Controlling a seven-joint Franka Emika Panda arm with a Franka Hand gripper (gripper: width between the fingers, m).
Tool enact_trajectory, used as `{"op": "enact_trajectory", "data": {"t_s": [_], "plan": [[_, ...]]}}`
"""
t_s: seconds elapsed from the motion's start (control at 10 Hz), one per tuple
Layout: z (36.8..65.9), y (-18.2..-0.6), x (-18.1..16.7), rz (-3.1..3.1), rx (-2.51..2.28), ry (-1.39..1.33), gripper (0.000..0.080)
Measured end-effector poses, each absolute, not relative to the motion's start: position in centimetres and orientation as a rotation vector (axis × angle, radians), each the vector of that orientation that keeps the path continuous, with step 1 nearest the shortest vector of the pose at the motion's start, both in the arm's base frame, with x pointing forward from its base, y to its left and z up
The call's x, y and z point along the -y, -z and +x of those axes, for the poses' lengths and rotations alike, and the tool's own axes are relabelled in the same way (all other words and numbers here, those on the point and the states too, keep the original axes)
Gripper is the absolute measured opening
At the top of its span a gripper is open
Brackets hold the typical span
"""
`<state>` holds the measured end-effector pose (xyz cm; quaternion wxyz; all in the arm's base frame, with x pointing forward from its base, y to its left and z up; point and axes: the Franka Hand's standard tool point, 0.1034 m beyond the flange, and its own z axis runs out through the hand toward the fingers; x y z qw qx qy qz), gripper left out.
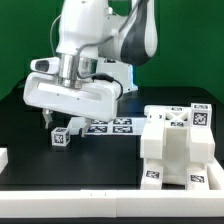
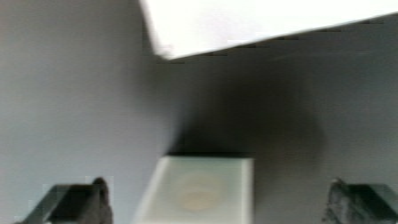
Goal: Assemble chair
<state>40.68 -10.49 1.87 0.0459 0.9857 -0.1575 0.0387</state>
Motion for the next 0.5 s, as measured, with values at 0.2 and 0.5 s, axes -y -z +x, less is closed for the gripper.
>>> {"op": "enact_trajectory", "data": {"t_s": [0.2, 0.5], "plan": [[42.5, -3.5, 10.9, 3.078, 0.535, 0.001, 0.0641], [42.0, -3.4, 11.0, 3.143, 0.496, 0.342, 0.0649]]}}
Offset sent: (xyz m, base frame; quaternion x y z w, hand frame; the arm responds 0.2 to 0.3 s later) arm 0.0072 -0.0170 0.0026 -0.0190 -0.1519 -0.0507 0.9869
